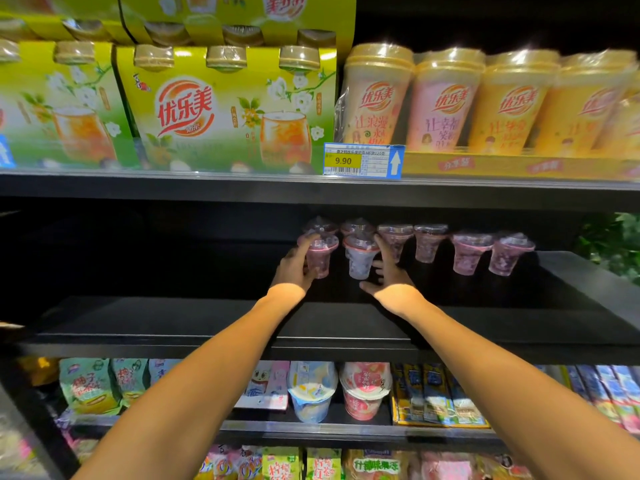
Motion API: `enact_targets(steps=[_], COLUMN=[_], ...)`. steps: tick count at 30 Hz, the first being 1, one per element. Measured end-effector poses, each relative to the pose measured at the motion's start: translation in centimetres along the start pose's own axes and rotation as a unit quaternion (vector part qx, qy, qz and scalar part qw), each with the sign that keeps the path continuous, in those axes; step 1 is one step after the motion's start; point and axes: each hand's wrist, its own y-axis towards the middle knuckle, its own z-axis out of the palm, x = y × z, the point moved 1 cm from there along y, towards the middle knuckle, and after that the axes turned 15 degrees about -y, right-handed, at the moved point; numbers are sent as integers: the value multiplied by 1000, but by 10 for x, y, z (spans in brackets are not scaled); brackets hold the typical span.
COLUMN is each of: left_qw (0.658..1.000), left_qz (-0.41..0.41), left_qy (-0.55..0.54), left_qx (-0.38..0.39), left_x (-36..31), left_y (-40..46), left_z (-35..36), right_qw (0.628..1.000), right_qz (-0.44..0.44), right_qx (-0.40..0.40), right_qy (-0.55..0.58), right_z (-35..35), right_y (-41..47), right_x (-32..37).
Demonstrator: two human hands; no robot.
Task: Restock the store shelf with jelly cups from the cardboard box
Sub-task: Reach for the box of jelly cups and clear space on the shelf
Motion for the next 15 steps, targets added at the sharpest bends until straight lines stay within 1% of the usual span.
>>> enact_targets(steps=[3,7,12,15], left_qw=[1000,999,999,999], left_qz=[-10,-14,-21,-23], left_qy=[0,-14,-22,10], left_qx=[23,28,-17,-43], left_x=[-4,-9,-15,-18], left_y=[-4,-7,-3,-2], left_z=[-4,-4,5,10], right_qw=[1000,999,999,998], right_qz=[3,-5,-22,-23], right_qx=[1,-6,-24,-54], right_qy=[-8,-34,-38,-25], right_z=[-2,-3,-9,-8], right_y=[-2,-2,6,12], right_x=[2,4,10,14])
